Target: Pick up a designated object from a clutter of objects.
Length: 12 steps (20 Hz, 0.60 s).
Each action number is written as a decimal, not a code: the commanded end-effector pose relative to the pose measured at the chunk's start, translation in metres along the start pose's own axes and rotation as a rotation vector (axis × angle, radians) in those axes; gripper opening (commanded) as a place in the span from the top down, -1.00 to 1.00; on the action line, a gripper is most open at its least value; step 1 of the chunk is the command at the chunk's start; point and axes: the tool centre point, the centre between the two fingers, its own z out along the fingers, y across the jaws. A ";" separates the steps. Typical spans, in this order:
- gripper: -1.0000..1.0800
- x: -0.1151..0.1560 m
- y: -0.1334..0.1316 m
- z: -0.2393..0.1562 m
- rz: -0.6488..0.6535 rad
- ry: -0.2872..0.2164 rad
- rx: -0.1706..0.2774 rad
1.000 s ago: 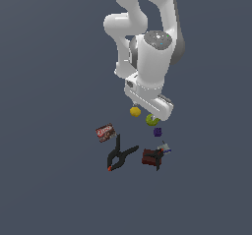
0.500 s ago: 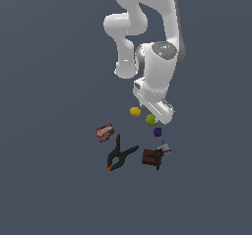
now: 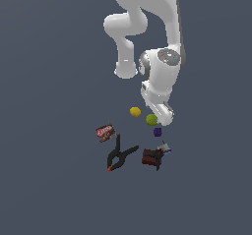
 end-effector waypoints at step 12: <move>-0.92 -0.029 0.011 0.027 0.175 -0.006 -0.002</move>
